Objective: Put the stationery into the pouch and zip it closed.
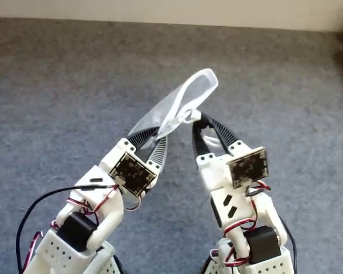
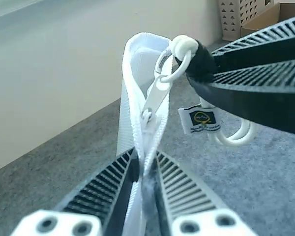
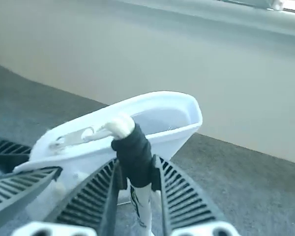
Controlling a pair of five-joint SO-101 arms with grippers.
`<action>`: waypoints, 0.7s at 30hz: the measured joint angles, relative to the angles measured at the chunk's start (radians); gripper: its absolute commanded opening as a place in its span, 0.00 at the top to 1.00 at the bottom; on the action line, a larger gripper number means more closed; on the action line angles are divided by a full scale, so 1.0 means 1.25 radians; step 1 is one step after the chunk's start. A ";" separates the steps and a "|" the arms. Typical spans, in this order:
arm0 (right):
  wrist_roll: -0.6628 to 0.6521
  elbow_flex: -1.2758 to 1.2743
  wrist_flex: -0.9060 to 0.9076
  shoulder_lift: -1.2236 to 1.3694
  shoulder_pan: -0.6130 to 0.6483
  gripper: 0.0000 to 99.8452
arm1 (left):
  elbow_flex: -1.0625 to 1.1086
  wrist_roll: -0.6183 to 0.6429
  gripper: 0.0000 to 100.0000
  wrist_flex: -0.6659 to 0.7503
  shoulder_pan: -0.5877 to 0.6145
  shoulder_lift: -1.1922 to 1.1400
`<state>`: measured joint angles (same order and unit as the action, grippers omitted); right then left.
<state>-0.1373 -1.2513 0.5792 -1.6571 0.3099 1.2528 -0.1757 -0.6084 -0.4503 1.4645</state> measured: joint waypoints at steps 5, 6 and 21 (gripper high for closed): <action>0.063 -0.001 -0.011 0.000 -0.042 0.99 | -0.016 -0.007 0.99 -0.029 0.000 0.000; 0.066 -0.001 -0.011 0.000 -0.047 0.99 | -0.016 -0.011 0.99 -0.029 0.000 0.000; 0.074 -0.001 -0.026 0.000 -0.082 0.99 | -0.110 -0.042 0.99 -0.168 0.037 0.000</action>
<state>-0.0453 -1.2528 0.5470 -1.6571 0.2071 1.1147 -0.2279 -0.8186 -0.4043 1.4645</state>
